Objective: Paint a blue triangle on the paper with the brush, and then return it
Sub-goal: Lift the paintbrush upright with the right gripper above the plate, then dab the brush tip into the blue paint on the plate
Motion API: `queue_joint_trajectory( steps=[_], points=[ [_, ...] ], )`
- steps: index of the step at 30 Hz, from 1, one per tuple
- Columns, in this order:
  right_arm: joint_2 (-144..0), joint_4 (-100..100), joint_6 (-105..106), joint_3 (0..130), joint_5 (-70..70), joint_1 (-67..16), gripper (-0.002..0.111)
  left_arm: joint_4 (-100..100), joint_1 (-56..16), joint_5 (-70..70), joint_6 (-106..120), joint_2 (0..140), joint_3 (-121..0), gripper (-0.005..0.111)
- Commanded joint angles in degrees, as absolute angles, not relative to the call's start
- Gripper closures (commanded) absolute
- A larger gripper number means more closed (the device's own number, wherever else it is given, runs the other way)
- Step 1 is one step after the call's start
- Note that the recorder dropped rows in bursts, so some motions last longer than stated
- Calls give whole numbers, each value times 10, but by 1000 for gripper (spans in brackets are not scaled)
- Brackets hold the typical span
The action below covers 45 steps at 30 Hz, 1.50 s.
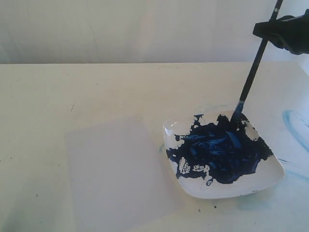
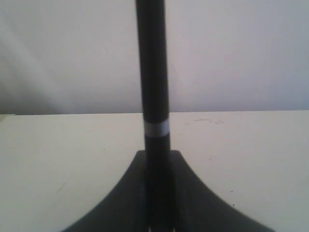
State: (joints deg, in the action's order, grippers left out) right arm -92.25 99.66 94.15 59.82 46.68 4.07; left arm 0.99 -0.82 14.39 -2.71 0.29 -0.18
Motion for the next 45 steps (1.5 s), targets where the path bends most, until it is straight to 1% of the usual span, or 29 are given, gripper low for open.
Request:
queue_joint_trajectory(
  steps=[1,3,5,8,11,14,26,29,34,39,45],
  points=[
    [-916,999,960,600,541,40,108,14,-7,145,-27,0,0,107],
    [-907,999,987,598,583,40,108,14,-7,145,-27,0,0,107],
    [-880,982,988,591,580,40,108,14,-7,145,-27,0,0,107],
    [-807,943,995,561,490,40,108,14,-7,145,-27,0,0,107],
    [-740,971,1022,524,409,40,108,14,-7,145,-27,0,0,107],
    [-716,998,1055,507,423,40,108,14,-7,145,-27,0,0,107],
    [-766,999,1078,505,564,39,108,14,-7,145,-27,0,0,107],
    [-766,999,1078,505,562,21,108,14,-7,145,-27,0,0,107],
    [-766,999,1079,505,558,-39,108,14,-7,145,-27,0,0,107],
    [-761,962,1080,505,512,-95,108,14,-7,145,-27,0,0,107],
    [-761,963,1090,496,487,-100,108,14,-7,145,-27,0,0,107]
  ],
)
